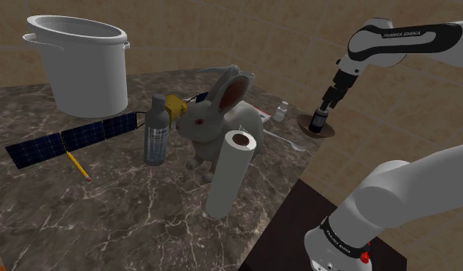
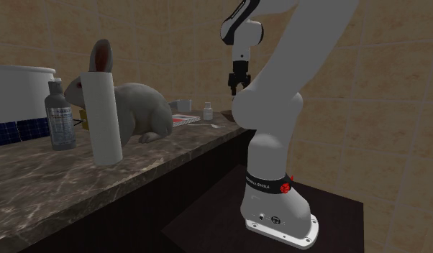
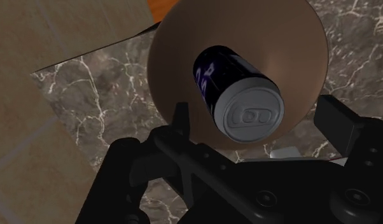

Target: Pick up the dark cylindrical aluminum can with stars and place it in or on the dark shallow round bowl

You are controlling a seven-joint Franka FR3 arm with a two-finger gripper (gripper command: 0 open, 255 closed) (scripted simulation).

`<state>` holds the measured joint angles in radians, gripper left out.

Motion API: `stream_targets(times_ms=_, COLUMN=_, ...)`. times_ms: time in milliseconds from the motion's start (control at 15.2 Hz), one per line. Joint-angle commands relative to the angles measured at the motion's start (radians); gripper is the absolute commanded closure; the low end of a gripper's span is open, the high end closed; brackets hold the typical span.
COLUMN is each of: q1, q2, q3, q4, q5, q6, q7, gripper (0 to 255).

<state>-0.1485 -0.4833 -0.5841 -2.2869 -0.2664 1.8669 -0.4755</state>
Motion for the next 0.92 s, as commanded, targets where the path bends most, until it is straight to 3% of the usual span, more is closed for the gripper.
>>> stream_targets(times_ms=0, q1=0.0, q2=0.0, q3=0.0, q4=0.0, q5=0.0, q6=0.0, q7=0.0, gripper=0)
stream_targets(times_ms=330, q1=0.007, q2=-0.007, q3=0.026, q4=0.119, q5=0.015, q6=-0.127, q7=-0.004, gripper=0)
stream_targets(times_ms=858, q1=0.007, q2=-0.007, q3=0.026, q4=0.119, q5=0.015, q6=-0.127, q7=-0.004, gripper=0)
